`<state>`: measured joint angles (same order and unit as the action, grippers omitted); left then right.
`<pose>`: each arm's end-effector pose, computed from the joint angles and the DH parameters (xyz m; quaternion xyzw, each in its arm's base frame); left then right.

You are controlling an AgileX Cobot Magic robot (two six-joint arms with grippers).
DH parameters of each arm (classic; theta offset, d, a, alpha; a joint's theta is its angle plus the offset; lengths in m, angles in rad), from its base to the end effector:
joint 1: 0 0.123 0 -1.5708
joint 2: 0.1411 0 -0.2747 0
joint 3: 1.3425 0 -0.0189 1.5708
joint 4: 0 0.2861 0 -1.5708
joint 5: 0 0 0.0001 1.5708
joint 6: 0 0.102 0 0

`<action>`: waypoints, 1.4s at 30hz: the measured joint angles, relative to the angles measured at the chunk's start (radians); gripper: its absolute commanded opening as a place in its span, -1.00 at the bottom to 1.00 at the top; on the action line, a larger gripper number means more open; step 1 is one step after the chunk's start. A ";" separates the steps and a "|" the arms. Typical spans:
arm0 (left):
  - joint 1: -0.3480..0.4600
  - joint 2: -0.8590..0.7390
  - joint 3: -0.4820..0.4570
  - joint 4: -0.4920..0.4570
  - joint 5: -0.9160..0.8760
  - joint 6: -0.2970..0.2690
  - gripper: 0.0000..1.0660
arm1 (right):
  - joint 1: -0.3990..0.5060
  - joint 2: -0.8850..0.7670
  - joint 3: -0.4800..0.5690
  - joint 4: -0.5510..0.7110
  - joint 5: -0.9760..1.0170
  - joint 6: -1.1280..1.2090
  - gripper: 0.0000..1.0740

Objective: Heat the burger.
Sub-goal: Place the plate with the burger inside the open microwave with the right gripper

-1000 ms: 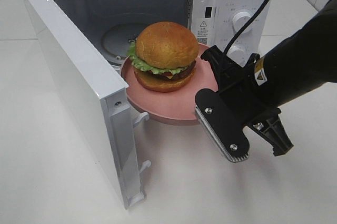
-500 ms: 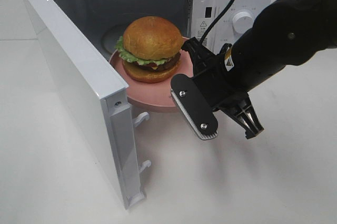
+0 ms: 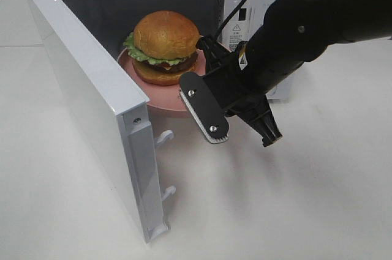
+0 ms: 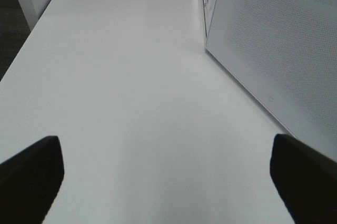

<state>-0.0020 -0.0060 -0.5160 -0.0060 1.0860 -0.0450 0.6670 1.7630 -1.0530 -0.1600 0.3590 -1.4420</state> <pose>0.0422 -0.0006 0.2923 -0.0182 0.8539 -0.0152 0.5199 0.3101 0.2368 0.1466 -0.8609 0.4157 -0.1543 0.2495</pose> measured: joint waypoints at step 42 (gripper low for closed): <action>0.000 0.000 0.000 0.000 0.000 0.000 0.88 | 0.002 0.315 -0.412 -0.064 0.121 0.291 -1.00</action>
<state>-0.0020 -0.0060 -0.5160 -0.0060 1.0860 -0.0450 0.6690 2.0780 -1.4650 -0.2240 0.4800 -1.1510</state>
